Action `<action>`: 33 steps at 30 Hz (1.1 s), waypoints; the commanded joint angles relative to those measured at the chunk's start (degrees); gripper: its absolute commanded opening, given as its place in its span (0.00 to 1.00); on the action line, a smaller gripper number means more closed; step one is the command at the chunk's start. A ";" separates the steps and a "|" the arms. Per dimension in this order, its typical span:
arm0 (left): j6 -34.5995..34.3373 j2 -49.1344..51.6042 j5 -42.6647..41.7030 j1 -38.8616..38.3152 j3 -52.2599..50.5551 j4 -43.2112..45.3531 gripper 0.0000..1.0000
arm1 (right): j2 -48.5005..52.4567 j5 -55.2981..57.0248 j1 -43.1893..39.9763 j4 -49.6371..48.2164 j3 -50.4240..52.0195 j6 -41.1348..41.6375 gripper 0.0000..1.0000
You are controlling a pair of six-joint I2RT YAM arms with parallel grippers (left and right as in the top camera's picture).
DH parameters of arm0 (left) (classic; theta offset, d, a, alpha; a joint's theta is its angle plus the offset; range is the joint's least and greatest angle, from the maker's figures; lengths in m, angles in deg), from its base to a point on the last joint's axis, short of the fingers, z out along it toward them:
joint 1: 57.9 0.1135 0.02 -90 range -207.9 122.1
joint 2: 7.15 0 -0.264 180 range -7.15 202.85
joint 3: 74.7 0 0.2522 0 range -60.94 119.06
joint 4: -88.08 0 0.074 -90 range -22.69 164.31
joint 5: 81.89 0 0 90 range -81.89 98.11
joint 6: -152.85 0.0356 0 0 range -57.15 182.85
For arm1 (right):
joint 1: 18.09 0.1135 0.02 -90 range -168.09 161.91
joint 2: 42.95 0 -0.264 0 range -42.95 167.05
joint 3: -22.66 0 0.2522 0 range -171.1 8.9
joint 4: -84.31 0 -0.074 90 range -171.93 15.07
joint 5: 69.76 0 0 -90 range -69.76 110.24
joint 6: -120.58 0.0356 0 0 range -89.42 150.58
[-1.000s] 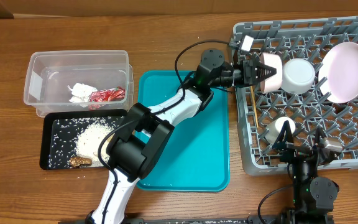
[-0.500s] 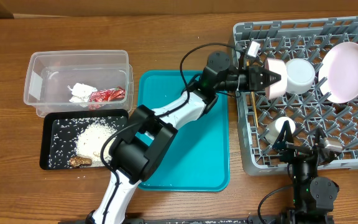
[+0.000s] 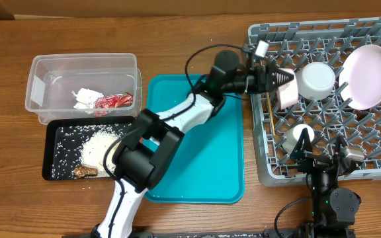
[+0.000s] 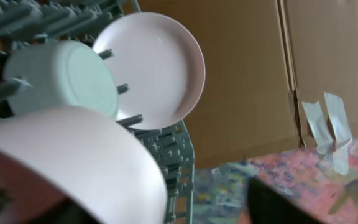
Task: Sort waste into correct bins and load items into the dishwasher
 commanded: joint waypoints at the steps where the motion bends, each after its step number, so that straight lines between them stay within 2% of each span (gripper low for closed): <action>1: -3.06 0.22 -2.89 1.44 0.59 0.28 1.00 | -0.57 0.11 -0.35 -0.28 0.61 0.00 1.00; 12: -5.11 -0.35 -14.16 8.33 0.59 -1.44 1.00 | -0.57 0.11 -0.35 -0.28 0.61 0.00 1.00; 16: -2.34 -2.40 -15.47 10.86 0.59 -9.07 1.00 | -0.57 0.11 -0.35 -0.28 0.61 0.00 1.00; 19: 6.29 -6.73 -12.76 12.11 0.59 -21.31 1.00 | -0.57 0.11 -0.33 -0.28 0.61 0.00 1.00; 22: 19.56 -13.88 -3.26 12.74 0.61 -40.02 1.00 | -0.57 0.11 -0.35 -0.28 0.61 0.00 1.00; 25: 30.25 -23.06 10.56 13.16 0.61 -58.53 1.00 | -0.57 0.11 -0.35 -0.28 0.61 0.00 1.00; 29: 38.75 -35.06 31.21 13.25 0.61 -78.90 1.00 | -0.57 0.11 -0.33 -0.28 0.61 0.00 1.00; 33: 43.41 -46.16 48.46 13.25 0.61 -95.49 1.00 | -0.57 0.11 -0.35 -0.28 0.61 0.00 1.00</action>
